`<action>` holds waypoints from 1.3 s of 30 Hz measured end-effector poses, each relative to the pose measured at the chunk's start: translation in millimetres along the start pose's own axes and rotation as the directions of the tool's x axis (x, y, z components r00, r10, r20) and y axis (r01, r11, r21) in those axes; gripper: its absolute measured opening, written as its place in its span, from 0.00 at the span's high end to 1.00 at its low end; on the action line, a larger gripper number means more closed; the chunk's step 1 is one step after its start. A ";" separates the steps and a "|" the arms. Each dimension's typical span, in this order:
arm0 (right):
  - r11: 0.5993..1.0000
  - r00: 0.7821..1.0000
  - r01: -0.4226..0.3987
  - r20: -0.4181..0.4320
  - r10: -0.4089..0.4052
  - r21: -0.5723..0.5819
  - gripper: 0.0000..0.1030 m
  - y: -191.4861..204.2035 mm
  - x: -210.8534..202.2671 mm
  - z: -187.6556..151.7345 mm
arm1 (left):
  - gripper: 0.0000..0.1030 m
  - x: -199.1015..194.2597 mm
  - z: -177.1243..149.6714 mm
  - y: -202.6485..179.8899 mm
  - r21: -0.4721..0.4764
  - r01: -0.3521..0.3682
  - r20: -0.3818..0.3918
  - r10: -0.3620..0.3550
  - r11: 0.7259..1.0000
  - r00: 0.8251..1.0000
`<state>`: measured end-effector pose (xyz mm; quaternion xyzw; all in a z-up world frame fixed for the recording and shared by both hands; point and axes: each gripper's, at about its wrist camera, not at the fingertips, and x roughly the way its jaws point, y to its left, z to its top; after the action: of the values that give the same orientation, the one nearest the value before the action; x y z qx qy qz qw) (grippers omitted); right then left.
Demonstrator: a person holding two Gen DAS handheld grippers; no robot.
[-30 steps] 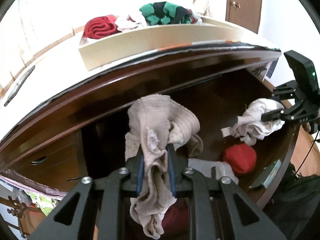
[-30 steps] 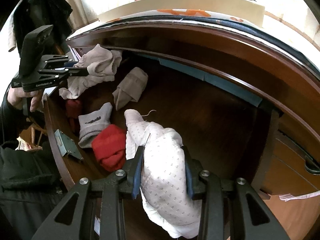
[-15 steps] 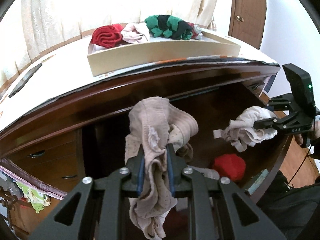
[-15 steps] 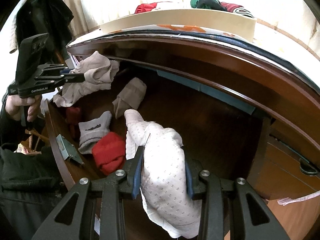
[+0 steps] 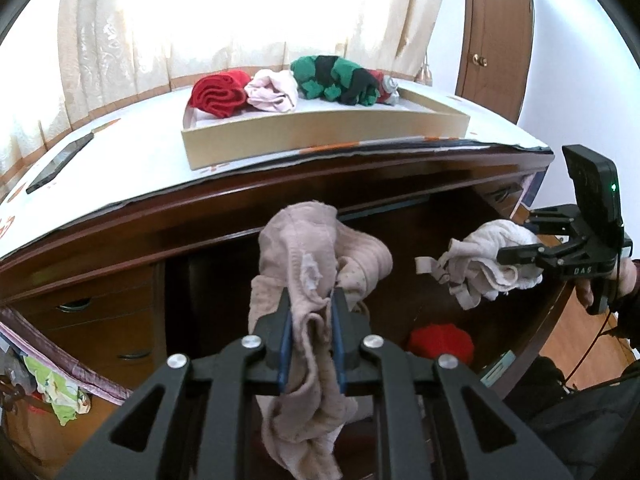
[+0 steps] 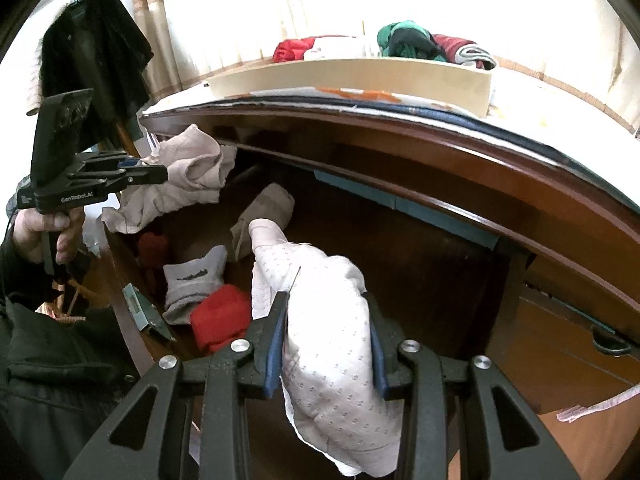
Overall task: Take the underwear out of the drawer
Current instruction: 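Lift the beige underwear with the left tool while the right tool lifts the white dotted garment, then carry the beige underwear with the left tool over the tray while the right tool carries the dotted garment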
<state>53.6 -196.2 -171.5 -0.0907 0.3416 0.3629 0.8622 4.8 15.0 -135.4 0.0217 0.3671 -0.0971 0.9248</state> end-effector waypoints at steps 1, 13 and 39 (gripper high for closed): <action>1.000 1.000 0.000 0.005 0.000 -0.002 0.64 0.2 0.2 0.0 | 0.86 -0.6 0.1 -0.2 -0.002 -0.001 0.005 0.001 1.000 1.000; 1.000 0.995 0.000 0.096 0.000 0.001 0.64 -0.2 -10.1 -3.4 | 0.88 -11.1 1.6 -5.4 -0.003 0.000 0.056 0.000 1.000 0.998; 0.999 0.966 -0.047 0.257 0.039 0.025 0.64 2.5 -33.9 -2.9 | 0.91 -42.4 11.8 -14.9 -0.003 0.016 0.215 -0.015 1.000 0.977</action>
<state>33.3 -214.7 -151.2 -0.0222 0.2347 0.3850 0.8923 -20.4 6.0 -97.3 0.0060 0.2656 -0.1053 0.9583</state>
